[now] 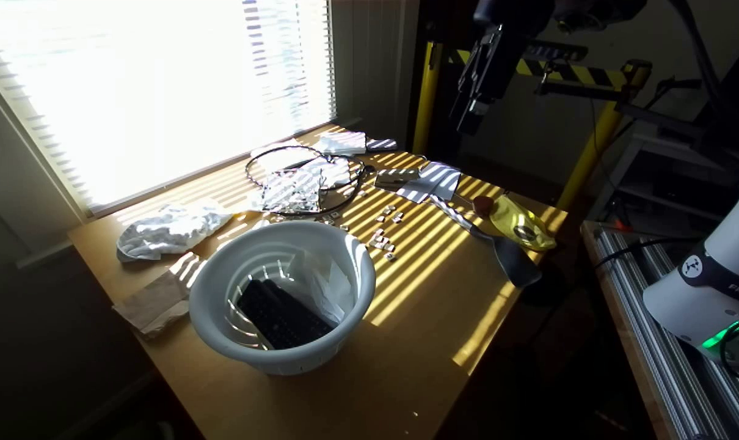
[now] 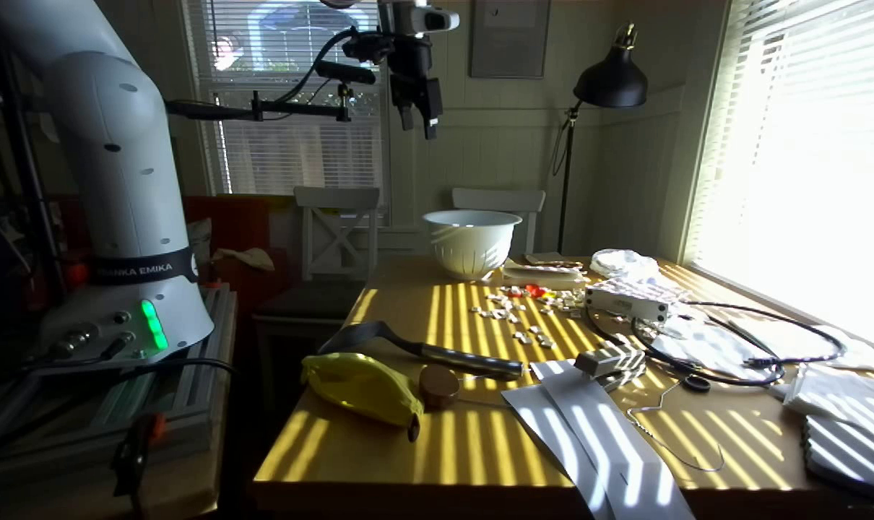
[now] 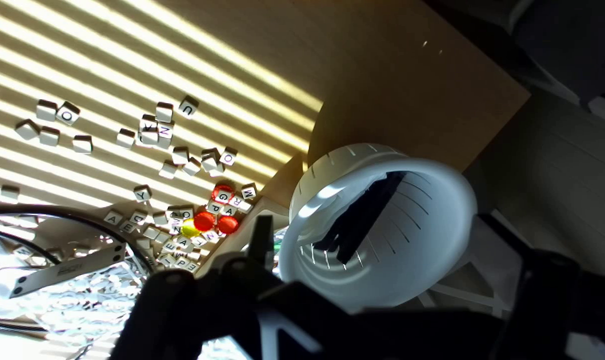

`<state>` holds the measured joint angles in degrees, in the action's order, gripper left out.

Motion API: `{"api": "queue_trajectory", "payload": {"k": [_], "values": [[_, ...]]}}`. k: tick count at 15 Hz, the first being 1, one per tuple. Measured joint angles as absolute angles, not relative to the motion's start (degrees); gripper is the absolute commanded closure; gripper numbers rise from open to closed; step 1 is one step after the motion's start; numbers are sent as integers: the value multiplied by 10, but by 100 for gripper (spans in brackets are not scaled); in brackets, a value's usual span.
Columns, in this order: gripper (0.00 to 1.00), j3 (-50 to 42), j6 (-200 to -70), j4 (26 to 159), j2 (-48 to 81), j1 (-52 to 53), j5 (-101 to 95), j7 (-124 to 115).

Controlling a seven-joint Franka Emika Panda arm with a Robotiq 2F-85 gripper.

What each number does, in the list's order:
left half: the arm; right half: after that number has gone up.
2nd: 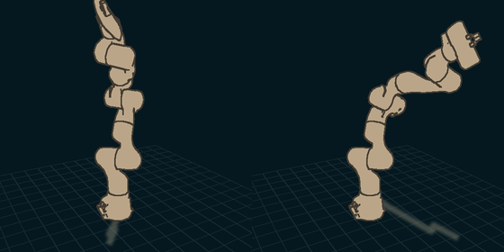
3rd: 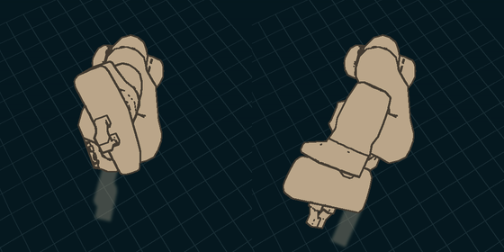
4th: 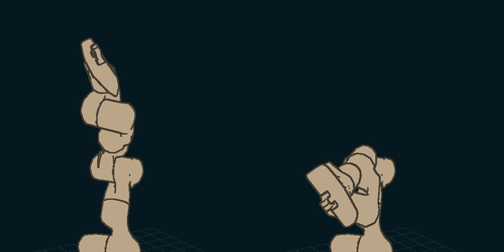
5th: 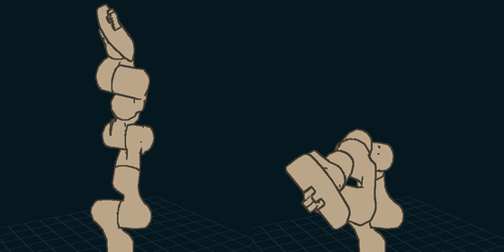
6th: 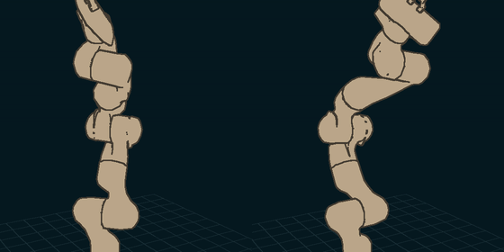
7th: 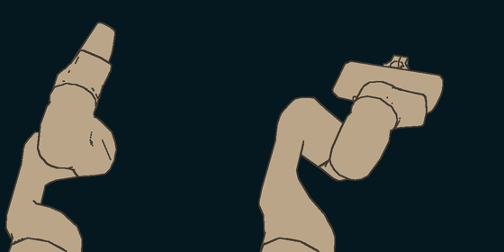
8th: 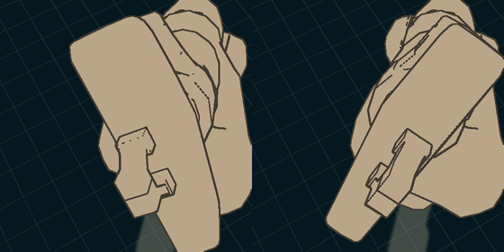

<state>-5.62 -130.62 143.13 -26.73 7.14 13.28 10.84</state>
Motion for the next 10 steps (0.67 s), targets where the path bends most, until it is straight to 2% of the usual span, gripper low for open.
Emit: {"api": "queue_trajectory", "payload": {"k": [5,10], "values": [[0,-62,-1310,1431,-255,63,136,102],[0,-110,-1363,1420,-180,28,152,107]]}}
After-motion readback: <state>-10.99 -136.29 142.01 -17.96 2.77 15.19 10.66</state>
